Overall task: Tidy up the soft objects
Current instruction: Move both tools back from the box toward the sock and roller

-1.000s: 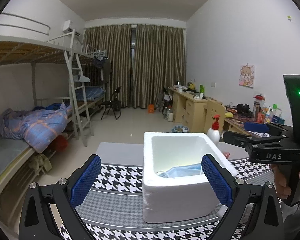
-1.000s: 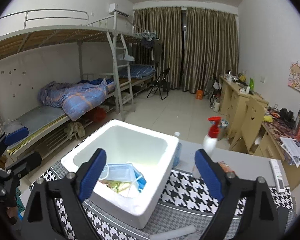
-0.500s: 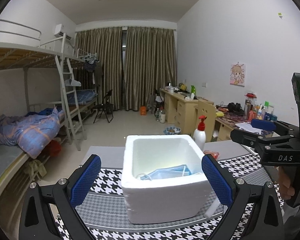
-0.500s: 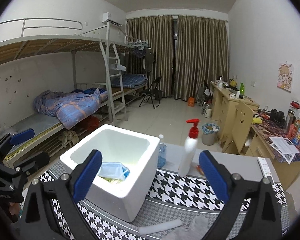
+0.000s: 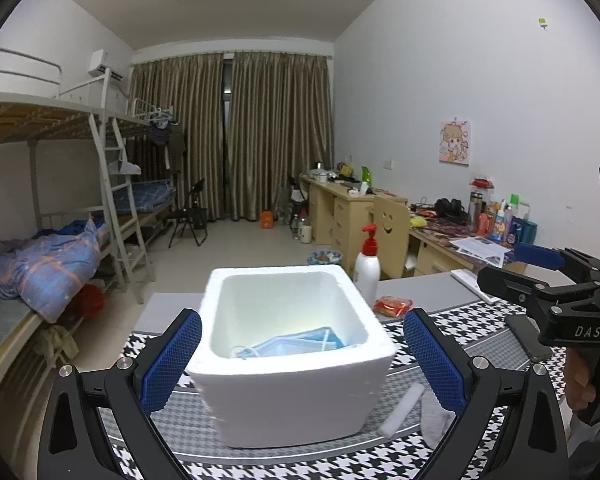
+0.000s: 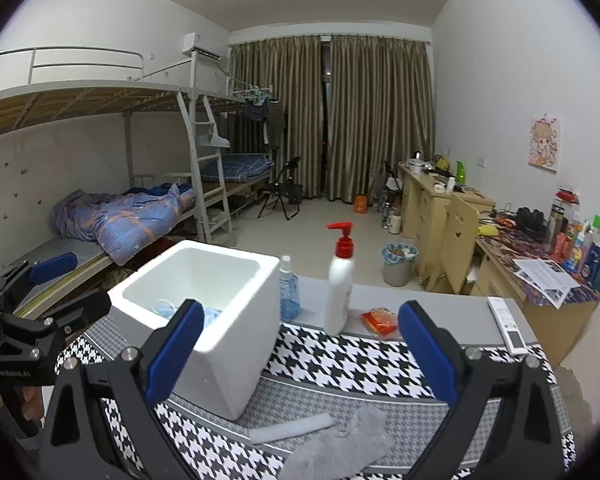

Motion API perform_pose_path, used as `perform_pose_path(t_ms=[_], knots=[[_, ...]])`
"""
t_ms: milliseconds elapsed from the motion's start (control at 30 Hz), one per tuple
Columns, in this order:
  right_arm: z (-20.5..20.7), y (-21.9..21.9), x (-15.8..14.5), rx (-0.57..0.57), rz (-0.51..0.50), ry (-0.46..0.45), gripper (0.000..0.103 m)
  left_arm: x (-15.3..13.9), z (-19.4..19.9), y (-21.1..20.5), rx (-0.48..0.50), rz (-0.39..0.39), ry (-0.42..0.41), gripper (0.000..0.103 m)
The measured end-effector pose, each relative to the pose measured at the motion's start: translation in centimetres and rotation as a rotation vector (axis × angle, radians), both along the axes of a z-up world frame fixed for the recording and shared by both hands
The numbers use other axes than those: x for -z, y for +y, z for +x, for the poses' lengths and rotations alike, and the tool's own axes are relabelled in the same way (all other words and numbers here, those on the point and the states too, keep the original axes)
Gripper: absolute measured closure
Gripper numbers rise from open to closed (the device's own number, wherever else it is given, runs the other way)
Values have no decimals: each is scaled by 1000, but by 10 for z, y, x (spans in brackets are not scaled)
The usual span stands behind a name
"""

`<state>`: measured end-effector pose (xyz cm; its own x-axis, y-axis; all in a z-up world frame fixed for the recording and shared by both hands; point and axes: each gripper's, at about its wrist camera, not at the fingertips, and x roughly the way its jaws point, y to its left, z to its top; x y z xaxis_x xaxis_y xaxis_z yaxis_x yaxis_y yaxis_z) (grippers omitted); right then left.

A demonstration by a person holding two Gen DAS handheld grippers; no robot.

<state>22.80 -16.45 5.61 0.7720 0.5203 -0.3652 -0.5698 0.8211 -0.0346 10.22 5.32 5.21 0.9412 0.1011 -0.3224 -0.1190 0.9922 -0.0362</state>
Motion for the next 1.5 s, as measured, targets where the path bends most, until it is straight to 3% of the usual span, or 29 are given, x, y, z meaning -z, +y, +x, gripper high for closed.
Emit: perform_pose_path(t_ms=[933,1500], knots=[[-1,-54,22,84,21,44,4,9,14,-44,125,-1,46,2],[0,-70,42,112,-4,83,3,33,21,-59,161,-17,98,2]])
